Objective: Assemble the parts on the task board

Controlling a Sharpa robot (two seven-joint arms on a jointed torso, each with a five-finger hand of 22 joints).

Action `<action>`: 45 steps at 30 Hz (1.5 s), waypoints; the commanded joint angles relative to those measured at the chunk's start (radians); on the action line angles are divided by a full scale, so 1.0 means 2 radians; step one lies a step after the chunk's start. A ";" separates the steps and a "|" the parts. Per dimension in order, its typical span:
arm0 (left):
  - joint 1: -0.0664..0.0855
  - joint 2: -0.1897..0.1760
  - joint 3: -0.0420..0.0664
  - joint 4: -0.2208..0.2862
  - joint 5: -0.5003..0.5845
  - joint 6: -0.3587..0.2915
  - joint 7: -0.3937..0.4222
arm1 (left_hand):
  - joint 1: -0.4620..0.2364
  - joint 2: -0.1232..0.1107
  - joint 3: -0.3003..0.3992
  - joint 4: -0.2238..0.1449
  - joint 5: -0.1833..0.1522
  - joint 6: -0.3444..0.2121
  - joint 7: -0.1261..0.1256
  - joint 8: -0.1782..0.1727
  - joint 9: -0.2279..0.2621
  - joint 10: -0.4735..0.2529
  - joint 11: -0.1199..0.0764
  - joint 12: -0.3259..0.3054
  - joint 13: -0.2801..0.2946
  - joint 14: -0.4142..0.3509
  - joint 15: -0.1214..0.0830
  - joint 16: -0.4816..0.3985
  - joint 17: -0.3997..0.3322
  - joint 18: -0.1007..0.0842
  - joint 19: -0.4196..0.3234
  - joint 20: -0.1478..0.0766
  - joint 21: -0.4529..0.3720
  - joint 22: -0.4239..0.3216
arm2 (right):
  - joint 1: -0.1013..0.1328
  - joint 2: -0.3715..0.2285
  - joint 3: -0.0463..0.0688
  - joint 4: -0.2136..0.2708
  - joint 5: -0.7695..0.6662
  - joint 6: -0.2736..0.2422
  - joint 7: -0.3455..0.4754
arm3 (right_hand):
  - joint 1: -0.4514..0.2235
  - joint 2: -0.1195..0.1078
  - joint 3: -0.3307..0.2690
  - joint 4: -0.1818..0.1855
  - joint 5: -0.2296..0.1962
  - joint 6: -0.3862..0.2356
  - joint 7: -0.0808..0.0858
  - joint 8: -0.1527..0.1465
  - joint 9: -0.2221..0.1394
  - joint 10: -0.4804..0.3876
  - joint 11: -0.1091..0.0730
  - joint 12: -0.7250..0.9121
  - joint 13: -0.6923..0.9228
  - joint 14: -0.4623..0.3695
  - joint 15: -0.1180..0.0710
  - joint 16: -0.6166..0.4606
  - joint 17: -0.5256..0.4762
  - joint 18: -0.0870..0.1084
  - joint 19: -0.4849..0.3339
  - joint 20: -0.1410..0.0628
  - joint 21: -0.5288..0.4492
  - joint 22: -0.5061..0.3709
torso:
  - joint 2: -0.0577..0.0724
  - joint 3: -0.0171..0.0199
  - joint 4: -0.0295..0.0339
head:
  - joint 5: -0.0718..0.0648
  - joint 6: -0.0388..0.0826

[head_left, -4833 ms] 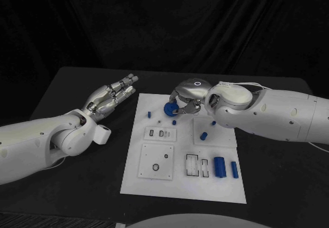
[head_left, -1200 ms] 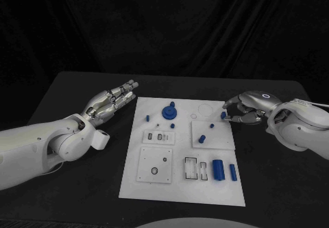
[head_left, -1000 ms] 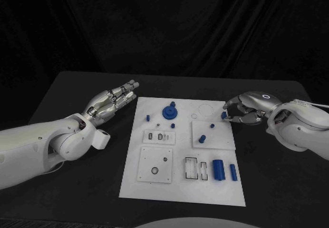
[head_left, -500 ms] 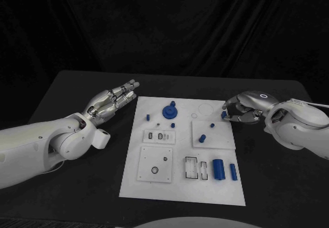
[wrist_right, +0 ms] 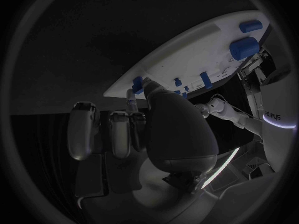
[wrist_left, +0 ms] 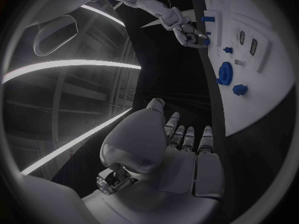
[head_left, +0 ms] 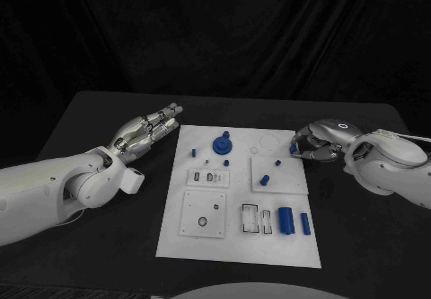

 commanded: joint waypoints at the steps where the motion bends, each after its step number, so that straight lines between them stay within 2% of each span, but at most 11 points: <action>1: 0.000 0.001 0.000 0.001 -0.001 0.009 0.005 | 0.003 0.000 0.003 0.000 0.003 0.002 0.001 0.002 0.000 -0.001 0.004 -0.001 0.001 0.001 0.003 -0.002 -0.001 0.010 0.001 0.004 -0.002 -0.001 | -0.002 0.001 0.000 -0.002 -0.001 -0.010 0.000 | 0.007 0.001 0.002 -0.002 0.008 0.007 0.002 0.005 0.003 0.052 0.003 0.001 0.132 0.050 0.002 -0.003 0.123 -0.005 0.008 0.000 -0.003 0.102 | 0.000 0.0000 -0.0002 | -0.001 0.000; 4: -0.001 0.002 0.000 0.002 -0.001 0.010 0.005 | 0.003 0.000 0.003 0.000 0.003 0.002 0.001 0.002 0.000 -0.001 0.004 -0.001 0.001 0.001 0.003 -0.002 -0.001 0.010 0.001 0.004 -0.002 -0.001 | -0.003 0.002 0.000 -0.004 -0.001 -0.016 -0.002 | 0.014 0.007 0.006 -0.006 0.028 0.018 0.001 0.013 0.010 0.052 0.003 0.001 0.132 0.050 0.002 -0.005 0.122 -0.004 0.007 0.000 -0.006 0.101 | 0.000 -0.0001 -0.0003 | -0.001 -0.001; 6: -0.001 0.002 0.000 0.002 -0.001 0.010 0.005 | 0.003 0.000 0.003 0.000 0.003 0.002 0.001 0.002 0.000 -0.001 0.004 -0.001 0.001 0.001 0.003 -0.002 -0.001 0.010 0.001 0.004 -0.002 -0.001 | -0.003 0.003 0.000 -0.004 -0.001 -0.020 -0.004 | 0.017 0.014 0.008 -0.008 0.030 0.024 0.001 0.017 0.013 0.052 0.003 0.001 0.132 0.049 0.002 -0.008 0.118 -0.003 0.005 0.000 -0.010 0.100 | 0.000 -0.0002 -0.0002 | -0.001 -0.001; 10: -0.001 0.003 0.000 0.000 -0.001 0.010 0.006 | 0.003 0.000 0.003 0.000 0.003 0.001 0.001 0.002 0.000 -0.001 0.004 -0.001 0.001 0.001 0.003 -0.002 -0.001 0.010 0.001 0.004 -0.002 -0.001 | -0.004 0.004 0.000 -0.005 -0.001 -0.031 -0.005 | 0.019 0.021 0.010 -0.010 0.032 0.029 0.000 0.021 0.016 0.052 0.002 0.001 0.132 0.048 0.002 -0.010 0.117 -0.003 0.005 0.000 -0.011 0.100 | 0.000 0.0001 -0.0003 | -0.001 -0.003; 18: -0.001 0.004 0.000 -0.002 -0.001 0.010 0.006 | 0.004 0.000 0.003 0.000 0.003 -0.001 0.001 0.001 0.000 -0.001 0.004 -0.001 0.001 0.001 0.004 -0.002 -0.001 0.010 0.001 0.004 -0.002 -0.001 | -0.005 0.006 0.000 -0.004 -0.001 -0.040 -0.003 | 0.020 0.026 0.011 -0.014 0.043 0.036 -0.001 0.026 0.021 0.052 0.001 0.001 0.132 0.048 0.000 -0.010 0.116 -0.003 0.004 -0.001 -0.012 0.100 | 0.000 -0.0001 0.0002 | -0.002 -0.003; 25: -0.001 0.003 0.000 -0.002 -0.001 0.011 0.005 | 0.004 0.000 0.003 -0.001 0.003 -0.002 0.000 0.001 0.000 -0.001 0.005 -0.001 0.001 0.001 0.004 -0.002 -0.001 0.010 0.001 0.005 -0.002 -0.001 | -0.005 0.005 0.000 0.002 -0.001 -0.055 -0.002 | 0.020 0.026 0.011 -0.016 0.056 0.036 -0.002 0.027 0.024 0.052 0.000 0.001 0.132 0.048 0.000 -0.010 0.116 -0.003 0.004 -0.001 -0.012 0.100 | 0.000 0.0001 -0.0009 | 0.000 -0.004; 29: -0.001 0.002 0.000 -0.003 -0.001 0.011 0.005 | 0.004 0.000 0.003 -0.001 0.003 -0.002 0.000 0.001 0.000 -0.001 0.005 -0.001 0.001 0.001 0.004 -0.002 -0.001 0.010 0.001 0.005 -0.002 -0.001 | -0.004 0.001 0.000 0.022 -0.001 -0.069 -0.003 | 0.020 0.025 0.011 -0.019 0.074 0.036 0.000 0.027 0.027 0.052 0.001 0.001 0.132 0.048 0.000 -0.010 0.116 -0.003 0.004 -0.001 -0.012 0.100 | 0.000 0.0003 -0.0015 | 0.004 -0.006; 34: -0.001 0.002 0.000 -0.003 -0.001 0.010 0.003 | 0.004 0.000 0.004 -0.001 0.003 -0.002 0.000 0.001 0.000 -0.001 0.005 0.000 0.001 0.001 0.004 -0.002 -0.001 0.009 0.001 0.005 -0.002 -0.001 | 0.006 0.003 0.000 0.056 -0.001 -0.072 -0.011 | 0.021 0.021 0.016 -0.025 0.118 0.035 0.000 0.026 0.030 0.052 0.001 0.001 0.132 0.049 0.000 -0.007 0.119 -0.004 0.006 -0.001 -0.008 0.101 | 0.000 -0.0004 0.0000 | 0.004 -0.007; 40: -0.001 0.004 0.000 -0.004 -0.001 0.010 0.002 | 0.004 0.001 0.004 -0.001 0.003 -0.002 0.000 0.001 0.000 -0.001 0.005 0.000 0.001 0.001 0.004 -0.002 -0.001 0.009 0.001 0.005 -0.002 -0.001 | 0.014 0.021 0.000 0.087 -0.001 -0.068 -0.013 | 0.021 0.019 0.017 -0.028 0.130 0.034 0.001 0.025 0.032 0.052 0.001 0.001 0.132 0.050 0.000 -0.004 0.122 -0.004 0.008 -0.002 -0.005 0.102 | 0.000 -0.0012 0.0008 | 0.004 -0.009; 45: -0.001 0.005 0.000 -0.006 -0.001 0.011 0.002 | 0.004 0.001 0.004 -0.001 0.003 -0.002 0.000 0.001 0.000 -0.001 0.005 0.000 0.001 0.001 0.004 -0.002 -0.001 0.009 0.001 0.005 -0.002 -0.001 | 0.008 0.049 0.000 0.093 -0.001 -0.061 -0.009 | 0.021 0.017 0.018 -0.030 0.133 0.033 0.001 0.024 0.032 0.052 0.001 0.001 0.132 0.050 0.000 -0.004 0.122 -0.005 0.008 -0.002 -0.005 0.102 | 0.000 -0.0003 -0.0009 | 0.009 -0.011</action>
